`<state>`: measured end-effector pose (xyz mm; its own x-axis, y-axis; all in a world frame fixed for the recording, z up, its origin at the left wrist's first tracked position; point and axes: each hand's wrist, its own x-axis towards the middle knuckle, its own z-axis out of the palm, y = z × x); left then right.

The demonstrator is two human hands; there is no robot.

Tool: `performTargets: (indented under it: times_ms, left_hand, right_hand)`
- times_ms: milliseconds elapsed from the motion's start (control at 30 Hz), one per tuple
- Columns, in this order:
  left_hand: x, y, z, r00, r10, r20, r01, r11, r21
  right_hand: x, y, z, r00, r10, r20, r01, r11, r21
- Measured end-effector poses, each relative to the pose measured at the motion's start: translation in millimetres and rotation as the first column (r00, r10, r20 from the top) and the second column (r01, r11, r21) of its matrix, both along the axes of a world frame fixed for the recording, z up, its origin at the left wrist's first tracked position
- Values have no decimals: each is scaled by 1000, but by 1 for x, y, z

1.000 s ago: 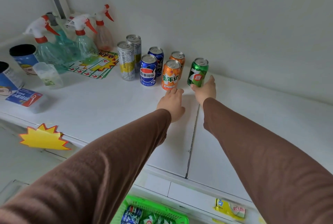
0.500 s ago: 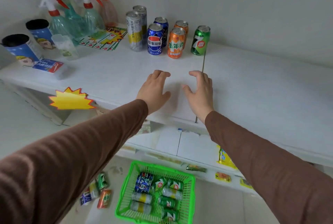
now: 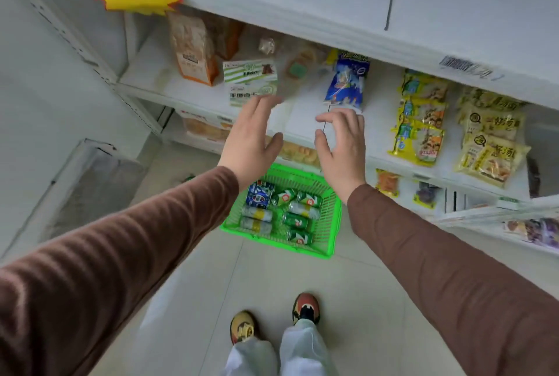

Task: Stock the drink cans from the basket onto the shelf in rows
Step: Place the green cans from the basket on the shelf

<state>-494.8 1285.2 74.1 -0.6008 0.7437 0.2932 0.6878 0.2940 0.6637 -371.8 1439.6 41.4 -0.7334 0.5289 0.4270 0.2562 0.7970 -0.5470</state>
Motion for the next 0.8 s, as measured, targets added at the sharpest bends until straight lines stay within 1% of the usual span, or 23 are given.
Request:
performTargets:
  times_ms: [100, 200, 267, 333, 433, 533, 600, 667, 800]
  left_hand:
    - [23, -20, -64, 997, 41, 58, -36, 995, -94]
    - [45, -33, -134, 988, 80, 132, -46, 970, -239]
    - [59, -38, -183, 980, 102, 169, -42, 944, -327]
    - [72, -41, -232, 972, 120, 201, -30, 915, -402]
    - [85, -39, -301, 964, 117, 237, 18, 867, -499]
    - [89, -32, -366, 955, 114, 274, 67, 816, -574]
    - [89, -27, -406, 954, 95, 285, 110, 773, -625]
    - [88, -20, -444, 950, 81, 302, 153, 723, -674]
    - [87, -2, -504, 937, 87, 339, 208, 639, -740]
  right_hand:
    - [22, -9, -60, 996, -3, 90, 11, 996, -92]
    - [46, -10, -132, 975, -3, 222, 52, 975, -215]
    - [61, -10, -185, 940, 14, 342, 92, 951, -293]
    - [73, -10, -239, 879, 56, 473, 129, 928, -351]
    - [83, -7, -312, 770, 149, 621, 150, 903, -403]
    - [87, -2, -382, 655, 227, 721, 177, 881, -438]
    - [88, 1, -422, 572, 256, 780, 190, 883, -429]
    - [90, 4, -461, 458, 296, 838, 171, 896, -410]
    - [89, 6, -525, 212, 345, 914, 42, 931, -362]
